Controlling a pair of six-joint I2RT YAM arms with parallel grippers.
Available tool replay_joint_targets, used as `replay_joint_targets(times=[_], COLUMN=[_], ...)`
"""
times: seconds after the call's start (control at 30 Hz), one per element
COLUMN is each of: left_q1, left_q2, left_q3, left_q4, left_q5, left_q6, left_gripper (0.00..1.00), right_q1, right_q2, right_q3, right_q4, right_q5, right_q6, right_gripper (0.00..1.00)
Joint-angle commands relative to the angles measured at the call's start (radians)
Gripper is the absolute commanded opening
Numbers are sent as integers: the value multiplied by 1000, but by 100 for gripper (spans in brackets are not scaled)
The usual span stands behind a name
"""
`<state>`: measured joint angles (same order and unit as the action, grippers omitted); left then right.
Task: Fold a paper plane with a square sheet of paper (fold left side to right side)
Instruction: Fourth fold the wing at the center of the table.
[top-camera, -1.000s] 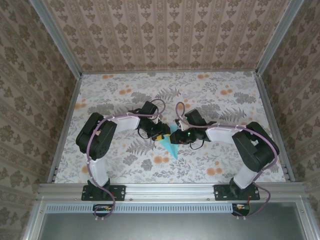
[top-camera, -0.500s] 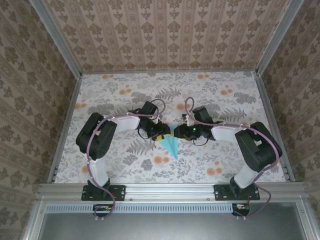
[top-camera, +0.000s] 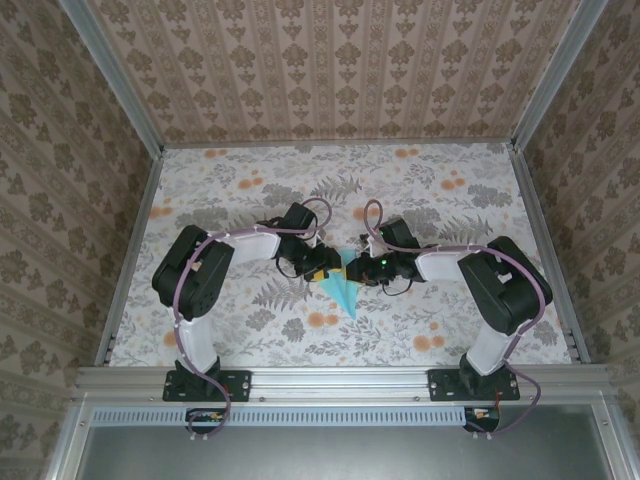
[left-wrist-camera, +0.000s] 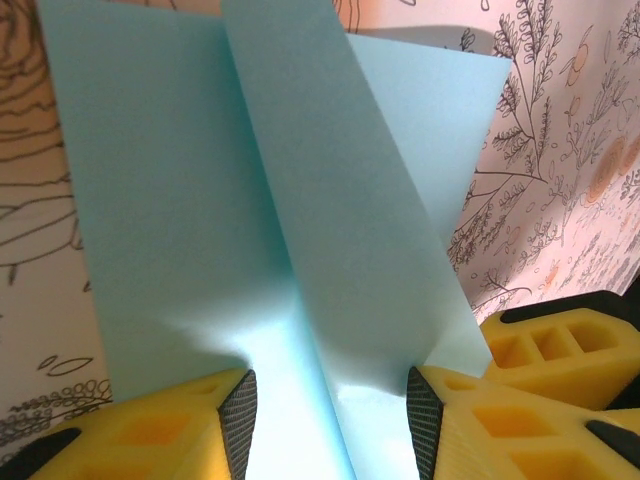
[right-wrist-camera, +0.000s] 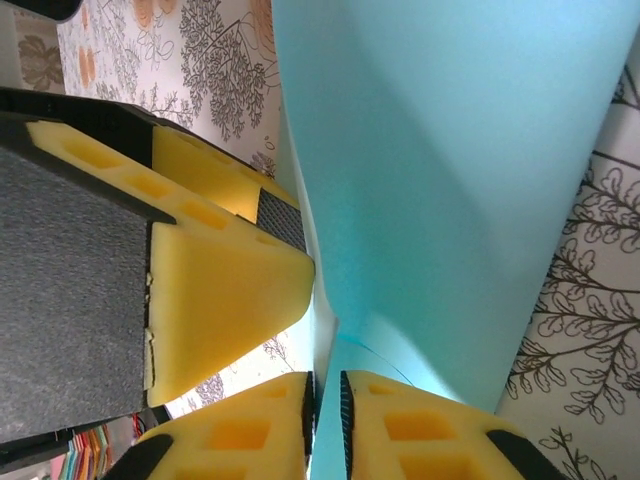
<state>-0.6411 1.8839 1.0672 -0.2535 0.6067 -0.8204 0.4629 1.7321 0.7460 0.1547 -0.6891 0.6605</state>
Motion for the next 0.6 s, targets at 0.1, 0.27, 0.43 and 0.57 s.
replay_joint_targets(times=[0.1,0.27,0.43,0.57], left_q1=[-12,-12,-12,-12], left_q2=[37,37,37,37], left_q3=[-17,-17,-15,-15], left_q4=[-61,-62,-64,-64], left_q5=[-36,-37,-35,-35], left_q6=[-12,-12,-9,-11], left_gripper=[48,48,48,48], right_q1=[6,6,6,7], right_q2=[12,10,17,24], right_q3=[35,58,76,83], right_q4=[-64,-145,-187,-209], right_q5=[26,86,116,134], right_q6=[-41,-82,-105,-117], right_gripper=[6,4,4,4])
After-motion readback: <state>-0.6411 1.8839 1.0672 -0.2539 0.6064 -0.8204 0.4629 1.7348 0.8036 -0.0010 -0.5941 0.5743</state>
